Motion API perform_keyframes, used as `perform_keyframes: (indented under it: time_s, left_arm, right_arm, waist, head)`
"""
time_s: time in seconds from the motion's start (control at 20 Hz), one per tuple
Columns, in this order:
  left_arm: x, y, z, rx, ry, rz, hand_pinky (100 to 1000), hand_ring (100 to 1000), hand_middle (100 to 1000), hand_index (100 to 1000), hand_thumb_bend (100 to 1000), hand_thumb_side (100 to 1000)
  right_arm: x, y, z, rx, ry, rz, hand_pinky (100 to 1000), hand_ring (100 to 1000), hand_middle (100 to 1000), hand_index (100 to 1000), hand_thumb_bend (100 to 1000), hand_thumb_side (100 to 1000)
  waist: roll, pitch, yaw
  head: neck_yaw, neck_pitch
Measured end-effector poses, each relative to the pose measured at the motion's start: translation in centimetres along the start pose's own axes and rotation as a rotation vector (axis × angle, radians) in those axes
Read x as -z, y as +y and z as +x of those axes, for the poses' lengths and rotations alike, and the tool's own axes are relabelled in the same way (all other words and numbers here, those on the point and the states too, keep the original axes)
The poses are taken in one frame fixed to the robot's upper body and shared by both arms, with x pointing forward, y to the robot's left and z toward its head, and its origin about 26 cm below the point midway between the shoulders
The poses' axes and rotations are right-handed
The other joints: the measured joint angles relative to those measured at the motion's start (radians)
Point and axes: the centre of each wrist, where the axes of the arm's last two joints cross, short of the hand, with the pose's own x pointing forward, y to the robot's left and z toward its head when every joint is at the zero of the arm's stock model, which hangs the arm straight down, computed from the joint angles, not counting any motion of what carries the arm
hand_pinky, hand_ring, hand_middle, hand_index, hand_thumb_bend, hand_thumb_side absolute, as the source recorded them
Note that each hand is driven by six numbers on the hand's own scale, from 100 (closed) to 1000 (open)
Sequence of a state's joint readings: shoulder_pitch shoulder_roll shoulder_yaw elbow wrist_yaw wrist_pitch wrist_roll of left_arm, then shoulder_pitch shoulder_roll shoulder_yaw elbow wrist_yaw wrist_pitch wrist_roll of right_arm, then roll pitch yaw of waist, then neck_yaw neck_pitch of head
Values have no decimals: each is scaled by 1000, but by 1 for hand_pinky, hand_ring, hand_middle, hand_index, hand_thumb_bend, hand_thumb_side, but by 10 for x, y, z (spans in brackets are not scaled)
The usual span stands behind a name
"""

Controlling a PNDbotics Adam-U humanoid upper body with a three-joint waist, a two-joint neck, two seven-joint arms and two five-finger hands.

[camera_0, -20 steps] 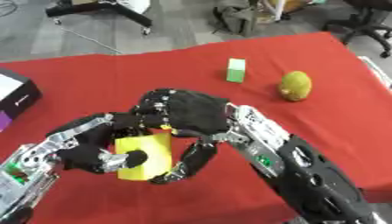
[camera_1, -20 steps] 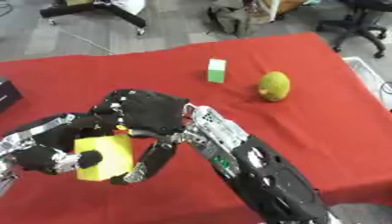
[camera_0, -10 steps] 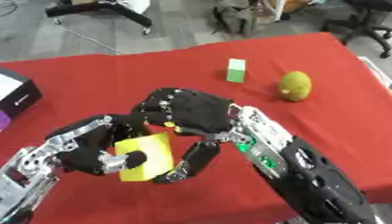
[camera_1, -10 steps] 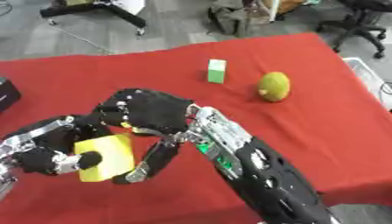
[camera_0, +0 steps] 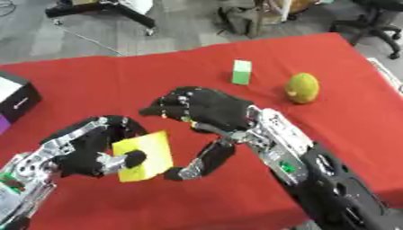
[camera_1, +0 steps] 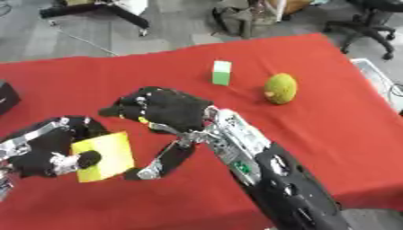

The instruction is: Pick up the objects with one hand, pass them to the other hand, and then place them into the box on the other side of the table.

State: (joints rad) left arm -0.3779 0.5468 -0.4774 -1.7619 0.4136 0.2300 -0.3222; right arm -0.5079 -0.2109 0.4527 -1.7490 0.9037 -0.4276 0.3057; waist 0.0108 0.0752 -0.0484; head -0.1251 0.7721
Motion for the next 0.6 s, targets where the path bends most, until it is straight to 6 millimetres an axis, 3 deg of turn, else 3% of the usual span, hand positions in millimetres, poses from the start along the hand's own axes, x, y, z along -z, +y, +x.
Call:
perform_keyframes:
  time_s: [0.2, 0.25, 0.35, 0.45, 0.6]
  left_arm:
    - [-7, 7, 1, 2, -16, 71, 689, 323, 174, 428, 280, 159]
    - [-10, 9, 1, 4, -18, 94, 689, 323, 176, 431, 280, 158]
    - [-16, 15, 2, 16, -23, 148, 688, 322, 172, 429, 281, 157]
    - [-24, 23, 4, 44, -21, 215, 687, 324, 171, 433, 283, 151]
    - [-42, 41, 7, 108, 13, 359, 685, 328, 171, 439, 286, 144]
  right_arm:
    - [-10, -3, -3, 19, 59, -30, 823, 790, 793, 942, 473, 596]
    - [-13, -5, -4, 24, 76, -42, 823, 790, 793, 941, 429, 594]
    - [-17, -7, -6, 30, 106, -67, 823, 789, 790, 939, 466, 591]
    - [-21, -8, -7, 34, 132, -87, 824, 789, 788, 938, 457, 590]
    - [-26, -5, -9, 45, 160, -97, 825, 788, 786, 937, 452, 590]
  waist:
    - [0, 0, -2]
    - [0, 0, -2]
    - [0, 0, -4]
    - [0, 0, -5]
    - [2, -1, -6]
  head:
    - [4, 0]
    - [10, 0]
    - [34, 0]
    - [82, 0]
    - [198, 0]
